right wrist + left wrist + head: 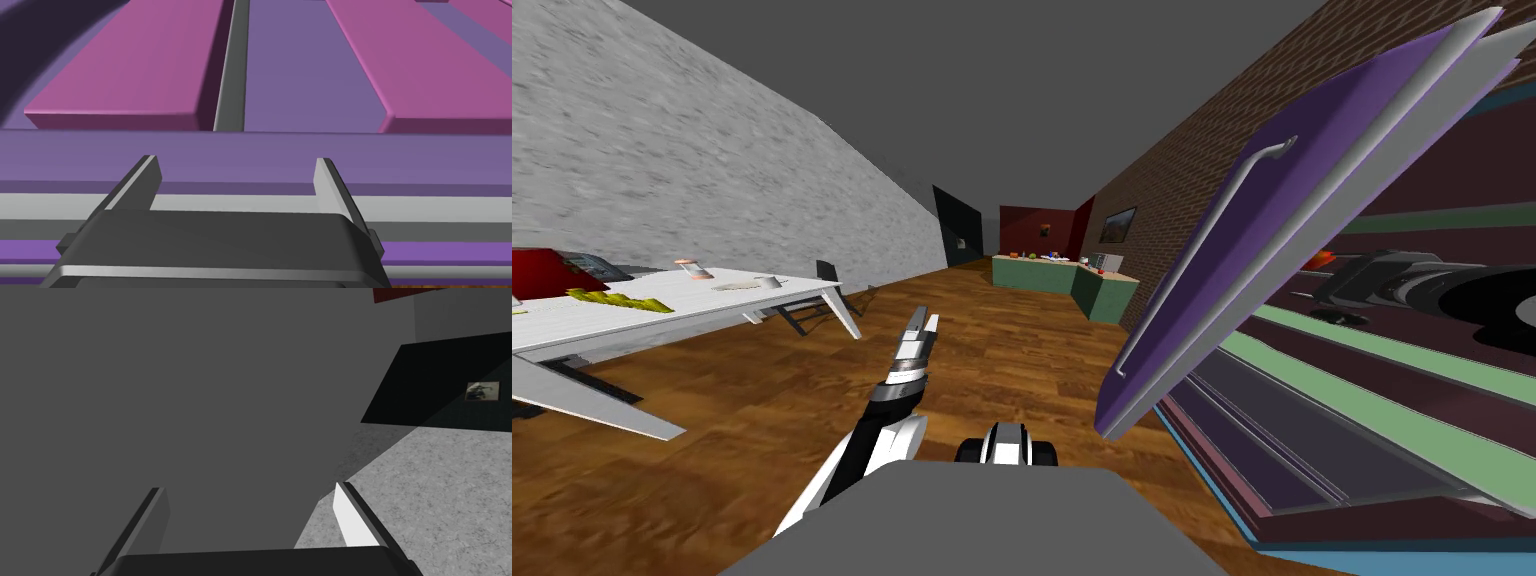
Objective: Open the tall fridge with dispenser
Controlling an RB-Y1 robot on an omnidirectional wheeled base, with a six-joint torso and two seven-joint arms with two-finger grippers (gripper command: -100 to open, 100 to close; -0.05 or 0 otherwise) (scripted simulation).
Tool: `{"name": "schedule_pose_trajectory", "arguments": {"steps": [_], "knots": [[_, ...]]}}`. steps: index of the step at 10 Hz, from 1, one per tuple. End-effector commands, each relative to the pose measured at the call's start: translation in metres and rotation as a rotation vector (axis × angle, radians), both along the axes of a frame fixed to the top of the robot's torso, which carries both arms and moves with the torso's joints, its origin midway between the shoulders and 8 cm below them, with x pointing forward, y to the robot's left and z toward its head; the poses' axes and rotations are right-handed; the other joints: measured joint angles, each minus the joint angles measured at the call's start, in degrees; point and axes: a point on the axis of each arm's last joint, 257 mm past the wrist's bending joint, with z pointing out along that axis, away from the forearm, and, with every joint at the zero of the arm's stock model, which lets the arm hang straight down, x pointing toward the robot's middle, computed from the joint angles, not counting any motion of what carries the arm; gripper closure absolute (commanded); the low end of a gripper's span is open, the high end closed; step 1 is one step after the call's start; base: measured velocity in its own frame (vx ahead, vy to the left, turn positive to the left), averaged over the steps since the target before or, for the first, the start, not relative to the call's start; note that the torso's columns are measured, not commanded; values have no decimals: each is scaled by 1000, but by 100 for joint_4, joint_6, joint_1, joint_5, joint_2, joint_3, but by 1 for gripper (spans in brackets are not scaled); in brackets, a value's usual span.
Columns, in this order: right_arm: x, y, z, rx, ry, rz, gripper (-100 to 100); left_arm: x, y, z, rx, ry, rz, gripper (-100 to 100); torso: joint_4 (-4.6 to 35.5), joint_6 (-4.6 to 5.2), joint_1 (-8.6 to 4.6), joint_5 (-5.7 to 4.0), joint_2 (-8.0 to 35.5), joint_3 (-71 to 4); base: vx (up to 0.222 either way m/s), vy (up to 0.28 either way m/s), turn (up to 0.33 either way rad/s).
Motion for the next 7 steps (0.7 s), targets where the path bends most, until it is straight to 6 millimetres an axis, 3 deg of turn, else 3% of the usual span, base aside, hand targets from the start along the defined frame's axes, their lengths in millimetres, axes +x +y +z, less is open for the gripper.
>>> {"name": "schedule_pose_trajectory", "arguments": {"steps": [1,7], "knots": [[2,-1,17,0,-1,-18,-100,0,0,0,0,0,0,0,4,-6,-12,1,11,4,199,157,-105],[5,-3,45,8,-10,-47,-100,0,0,0,0,0,0,0,16,-2,-48,-3,32,13,133,97,-65]]}}
